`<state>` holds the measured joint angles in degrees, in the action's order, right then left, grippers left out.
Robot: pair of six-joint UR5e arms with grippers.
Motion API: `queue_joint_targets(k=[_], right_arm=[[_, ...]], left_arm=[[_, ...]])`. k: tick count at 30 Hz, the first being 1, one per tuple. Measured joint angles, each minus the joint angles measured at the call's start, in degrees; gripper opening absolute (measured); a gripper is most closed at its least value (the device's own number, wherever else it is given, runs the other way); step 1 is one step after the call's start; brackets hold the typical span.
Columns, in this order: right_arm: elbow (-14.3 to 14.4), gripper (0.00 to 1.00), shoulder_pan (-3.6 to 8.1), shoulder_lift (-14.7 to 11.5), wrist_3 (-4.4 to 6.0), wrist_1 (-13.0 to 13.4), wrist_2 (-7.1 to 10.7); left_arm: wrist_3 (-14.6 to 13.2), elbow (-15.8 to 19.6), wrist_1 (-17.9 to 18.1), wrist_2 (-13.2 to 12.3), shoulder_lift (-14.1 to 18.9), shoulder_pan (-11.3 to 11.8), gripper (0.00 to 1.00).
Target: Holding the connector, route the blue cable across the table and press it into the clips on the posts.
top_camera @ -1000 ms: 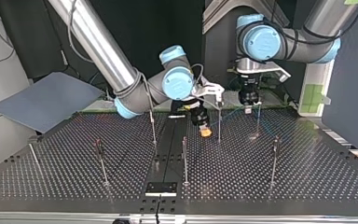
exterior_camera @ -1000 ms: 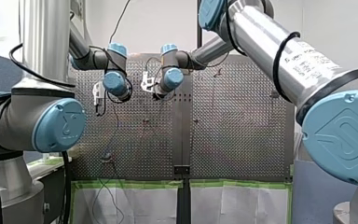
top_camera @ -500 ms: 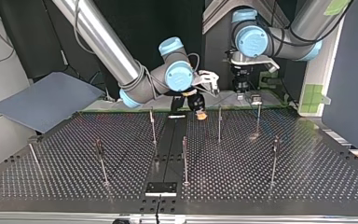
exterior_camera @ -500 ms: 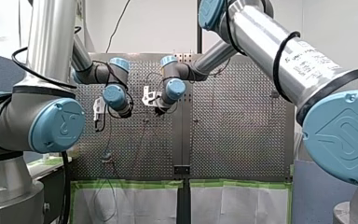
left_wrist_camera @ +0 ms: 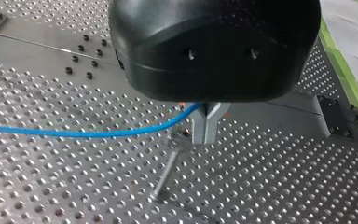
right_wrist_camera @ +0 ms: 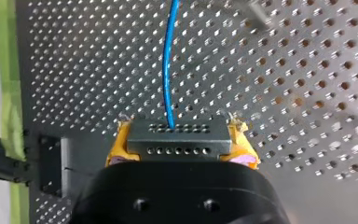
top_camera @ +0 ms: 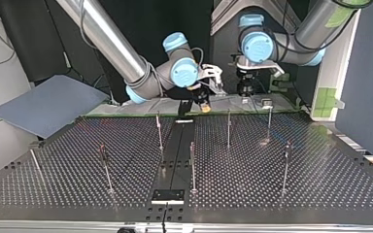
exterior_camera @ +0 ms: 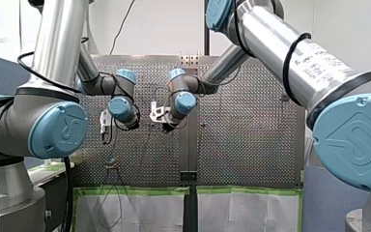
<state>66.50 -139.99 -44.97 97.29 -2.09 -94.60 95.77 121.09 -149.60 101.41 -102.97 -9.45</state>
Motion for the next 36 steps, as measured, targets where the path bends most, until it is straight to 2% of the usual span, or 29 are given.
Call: queue_joint_targets(k=[5,13,24,30,36], right_arm=[[0.4,0.00,0.74,0.0,0.03,0.4,1.23],[0.2,0.00,1.94,0.0,-0.06,0.6,4.64],[-1.3,0.00,2.53,0.0,-0.02,1.1,5.65],[-1.5,0.00,2.63,0.0,0.90,2.9,7.12],[-1.5,0.00,2.82,0.1,1.80,4.0,8.47]], left_arm=[[1.4,0.0,1.5,-0.5,-1.2,0.4,0.00],[2.5,0.0,3.5,-1.6,-1.4,1.0,0.00],[3.1,-1.4,6.2,-3.2,-5.1,1.8,0.00],[3.5,-2.7,7.0,-3.7,-5.4,2.6,0.00],[4.4,-3.1,7.9,-5.4,-6.6,3.5,0.00]])
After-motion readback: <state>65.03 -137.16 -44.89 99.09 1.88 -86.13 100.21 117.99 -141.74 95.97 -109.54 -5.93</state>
